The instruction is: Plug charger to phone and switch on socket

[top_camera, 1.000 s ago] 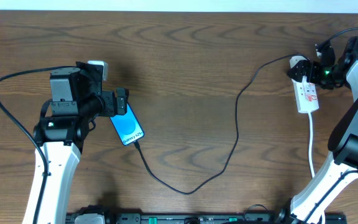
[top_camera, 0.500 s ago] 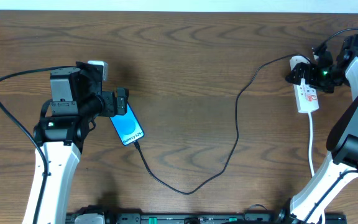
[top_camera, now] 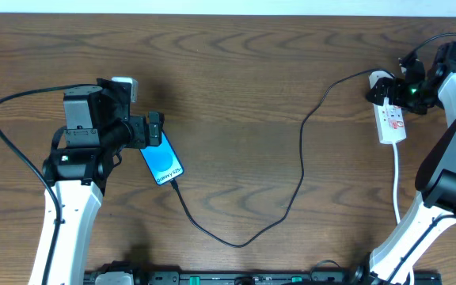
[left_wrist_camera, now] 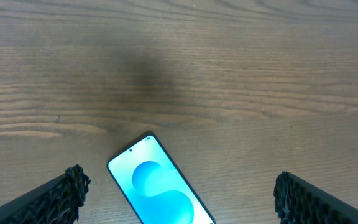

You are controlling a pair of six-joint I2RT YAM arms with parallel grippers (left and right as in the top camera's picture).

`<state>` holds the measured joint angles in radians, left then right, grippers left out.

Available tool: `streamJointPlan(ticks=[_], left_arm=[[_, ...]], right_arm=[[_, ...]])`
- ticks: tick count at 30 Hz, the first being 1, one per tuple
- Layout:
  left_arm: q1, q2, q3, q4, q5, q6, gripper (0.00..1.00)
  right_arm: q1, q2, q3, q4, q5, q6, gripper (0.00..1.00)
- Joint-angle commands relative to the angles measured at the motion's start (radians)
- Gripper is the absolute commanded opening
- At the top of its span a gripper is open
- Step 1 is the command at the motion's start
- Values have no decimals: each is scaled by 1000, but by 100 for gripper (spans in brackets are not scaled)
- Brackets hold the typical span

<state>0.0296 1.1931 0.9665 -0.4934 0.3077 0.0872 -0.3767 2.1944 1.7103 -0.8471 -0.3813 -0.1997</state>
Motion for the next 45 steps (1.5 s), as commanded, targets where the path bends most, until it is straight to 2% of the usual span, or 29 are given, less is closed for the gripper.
streamJointPlan(ticks=[1, 12, 45], left_arm=[[-3, -5, 26, 0, -10, 21, 98], [-3, -5, 26, 0, -10, 21, 98], [-3, -5, 26, 0, -10, 21, 98]], right_arm=[[8, 18, 1, -1, 1, 1, 99], [8, 18, 1, -4, -101, 27, 99], [13, 18, -8, -21, -180, 58, 99]])
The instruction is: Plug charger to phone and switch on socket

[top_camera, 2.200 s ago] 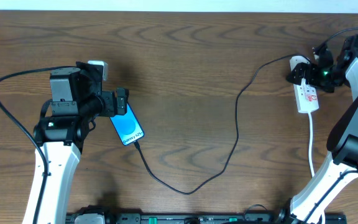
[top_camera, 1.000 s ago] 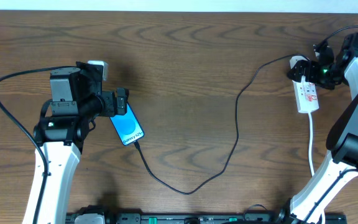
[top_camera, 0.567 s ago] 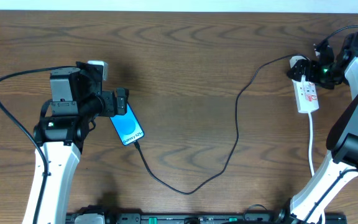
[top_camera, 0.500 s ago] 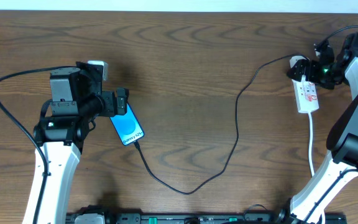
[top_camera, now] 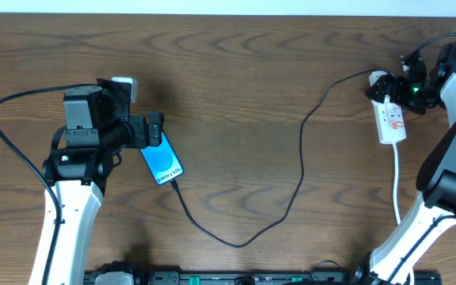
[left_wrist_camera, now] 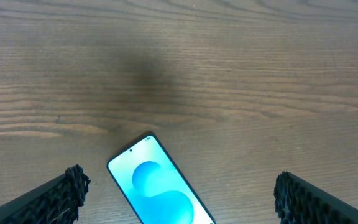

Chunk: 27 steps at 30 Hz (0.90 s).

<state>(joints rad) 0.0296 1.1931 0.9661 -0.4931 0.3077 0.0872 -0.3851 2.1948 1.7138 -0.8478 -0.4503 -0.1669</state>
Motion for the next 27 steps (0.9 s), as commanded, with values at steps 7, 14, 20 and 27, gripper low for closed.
streamJointPlan(ticks=[7, 14, 20, 27], left_arm=[[-3, -5, 26, 0, -10, 21, 98], [-3, -5, 26, 0, -10, 21, 98], [-3, -5, 26, 0, -10, 21, 98], [-3, -5, 26, 0, -10, 21, 98]], right_arm=[[32, 18, -14, -27, -110, 25, 99], [38, 18, -14, -28, -112, 32, 99], [39, 18, -16, -27, -160, 32, 99], [39, 18, -18, -32, -163, 32, 99]])
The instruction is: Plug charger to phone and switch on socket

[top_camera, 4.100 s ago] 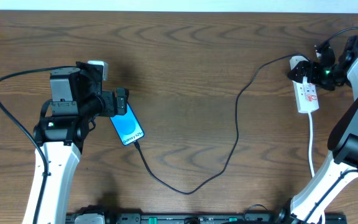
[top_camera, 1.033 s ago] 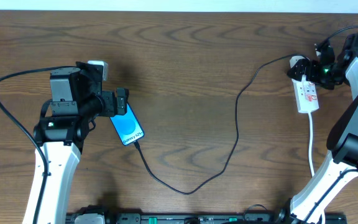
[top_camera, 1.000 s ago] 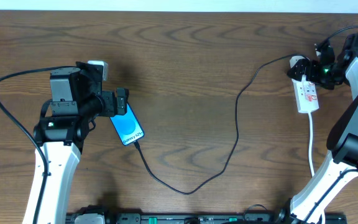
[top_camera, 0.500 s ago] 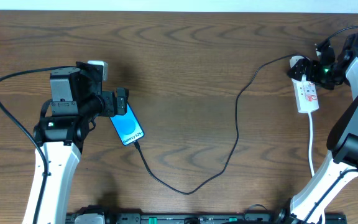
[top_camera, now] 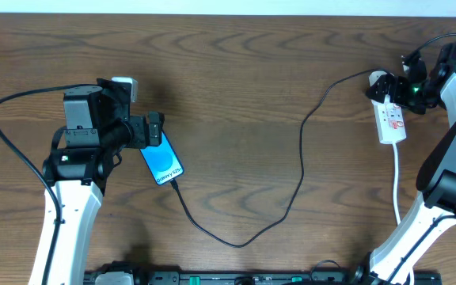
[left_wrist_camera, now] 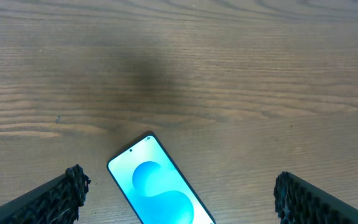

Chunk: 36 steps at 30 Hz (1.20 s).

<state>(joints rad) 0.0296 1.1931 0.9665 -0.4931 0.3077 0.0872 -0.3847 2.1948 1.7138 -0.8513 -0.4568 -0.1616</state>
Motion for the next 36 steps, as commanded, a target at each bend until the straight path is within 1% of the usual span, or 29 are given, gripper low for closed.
streamJointPlan(ticks=[1, 16, 31, 36], left_arm=[[-3, -5, 26, 0, -10, 21, 98], [-3, -5, 26, 0, -10, 21, 98], [-3, -5, 26, 0, -10, 21, 98], [-3, -5, 26, 0, -10, 21, 98]], right_arm=[[39, 18, -19, -28, -156, 27, 99], [40, 18, -81, 13, -183, 35, 99], [74, 18, -85, 14, -184, 54, 99], [69, 18, -85, 10, -156, 82, 99]])
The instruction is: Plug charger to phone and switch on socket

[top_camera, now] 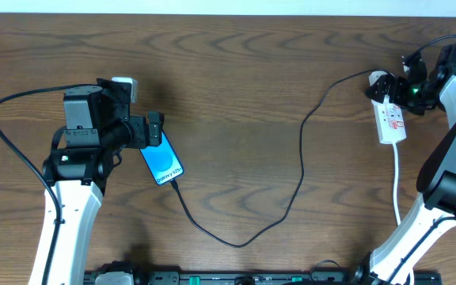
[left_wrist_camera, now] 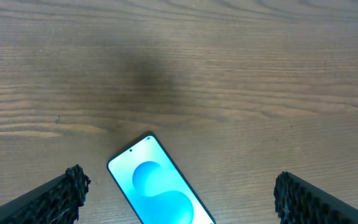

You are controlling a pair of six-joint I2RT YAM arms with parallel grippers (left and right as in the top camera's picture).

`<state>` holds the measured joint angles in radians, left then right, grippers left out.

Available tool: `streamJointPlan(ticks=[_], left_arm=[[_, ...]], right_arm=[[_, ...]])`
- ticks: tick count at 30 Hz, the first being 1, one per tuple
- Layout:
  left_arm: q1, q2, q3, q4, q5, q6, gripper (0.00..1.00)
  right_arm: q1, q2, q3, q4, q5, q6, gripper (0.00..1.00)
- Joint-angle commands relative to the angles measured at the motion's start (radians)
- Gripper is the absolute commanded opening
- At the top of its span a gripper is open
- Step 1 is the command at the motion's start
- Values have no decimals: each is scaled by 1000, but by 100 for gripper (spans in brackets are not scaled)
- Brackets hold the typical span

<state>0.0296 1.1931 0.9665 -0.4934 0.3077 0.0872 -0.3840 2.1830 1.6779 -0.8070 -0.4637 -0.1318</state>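
Note:
The phone (top_camera: 163, 163) lies on the wooden table with its blue screen lit, and it also fills the bottom of the left wrist view (left_wrist_camera: 160, 190). A black charger cable (top_camera: 240, 241) runs from the phone's lower end in a loop to a white plug (top_camera: 379, 80) at the far end of the white power strip (top_camera: 392, 120). My left gripper (top_camera: 153, 131) hovers open over the phone's top end, its fingers (left_wrist_camera: 61, 196) wide on either side. My right gripper (top_camera: 407, 87) is at the strip's far end beside the plug; its jaws are too small to read.
The strip's own white cord (top_camera: 397, 186) trails toward the front beside the right arm. A black cable (top_camera: 6, 150) loops on the table to the left of the left arm. The table's far edge (top_camera: 228, 11) runs along the top.
The phone lay with the cable in its lower end and my left gripper open above it at every moment. My right gripper first sat low over the strip's far end, then stood slightly farther up and right, and has stayed there.

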Motion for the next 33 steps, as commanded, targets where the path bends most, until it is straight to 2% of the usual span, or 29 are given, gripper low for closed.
streamJointPlan(ticks=[1, 12, 25, 33], left_arm=[[-3, -5, 26, 0, -10, 21, 98], [-3, -5, 26, 0, -10, 21, 98], [-3, -5, 26, 0, -10, 21, 98], [-3, -5, 26, 0, -10, 21, 98]], right_arm=[[66, 29, -49, -38, -136, 62, 99], [4, 29, 42, -140, -47, 101, 99], [-3, 29, 315, -366, 155, 101, 99], [-2, 23, 478, -552, 359, 138, 99]])
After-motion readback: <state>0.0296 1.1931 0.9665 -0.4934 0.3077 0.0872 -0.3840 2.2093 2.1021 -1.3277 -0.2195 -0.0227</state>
